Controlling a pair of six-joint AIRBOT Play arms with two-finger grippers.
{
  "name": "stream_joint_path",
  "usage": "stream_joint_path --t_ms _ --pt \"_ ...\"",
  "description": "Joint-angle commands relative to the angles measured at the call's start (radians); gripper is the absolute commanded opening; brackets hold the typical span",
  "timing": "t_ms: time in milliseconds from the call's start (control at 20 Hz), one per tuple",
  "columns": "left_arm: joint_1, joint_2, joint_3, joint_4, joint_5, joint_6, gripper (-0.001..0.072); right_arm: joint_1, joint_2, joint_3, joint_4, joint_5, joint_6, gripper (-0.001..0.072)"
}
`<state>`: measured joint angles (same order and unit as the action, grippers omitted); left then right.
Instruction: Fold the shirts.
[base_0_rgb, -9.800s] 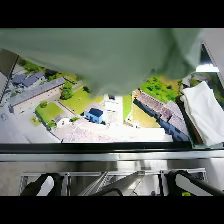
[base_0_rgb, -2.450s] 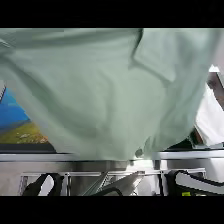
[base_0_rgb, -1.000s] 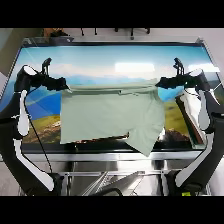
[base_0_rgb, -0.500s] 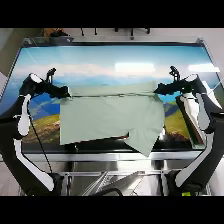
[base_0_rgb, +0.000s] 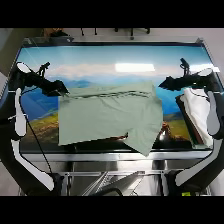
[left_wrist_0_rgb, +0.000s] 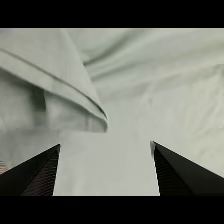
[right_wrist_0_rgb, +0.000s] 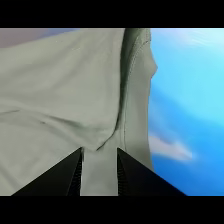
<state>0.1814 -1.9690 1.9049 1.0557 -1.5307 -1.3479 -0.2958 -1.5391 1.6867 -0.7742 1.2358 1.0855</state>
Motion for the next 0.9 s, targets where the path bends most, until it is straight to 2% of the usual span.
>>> stream_joint_path --t_ms 0,50,200,300,500,700,750,850 --pt "0.038 0.100 -0.100 0.000 -0.159 -0.067 0.0624 -0.069 0.121 -0.061 -0.034 0.087 0.015 0.0249" --pt "0.052 0.160 -0.206 0.009 -0.141 -0.063 0.0624 -0.097 0.163 -0.113 -0.041 0.093 0.014 0.0250" --pt "0.093 0.359 -0.615 0.169 -0.022 -0.058 0.0624 -0.192 0.296 -0.313 -0.042 0.081 -0.002 0.0250" --pt "0.140 0.455 -0.864 0.190 0.073 -0.055 0.0624 -0.254 0.383 -0.454 -0.041 0.044 -0.005 0.0250" --pt "0.199 0.537 -1.144 0.064 0.237 0.033 0.0624 -0.290 0.482 -0.597 -0.041 0.003 -0.008 0.0250" --pt "0.190 0.537 -1.198 -0.078 0.333 0.112 0.0623 -0.288 0.497 -0.603 -0.023 0.033 -0.007 0.0250" --pt "0.185 0.537 -1.196 -0.131 0.341 0.140 0.0570 -0.288 0.500 -0.605 -0.023 0.040 0.001 0.0251" --pt "0.168 0.537 -1.181 -0.203 0.335 0.191 0.0321 -0.291 0.507 -0.615 -0.035 0.049 0.035 0.0253"
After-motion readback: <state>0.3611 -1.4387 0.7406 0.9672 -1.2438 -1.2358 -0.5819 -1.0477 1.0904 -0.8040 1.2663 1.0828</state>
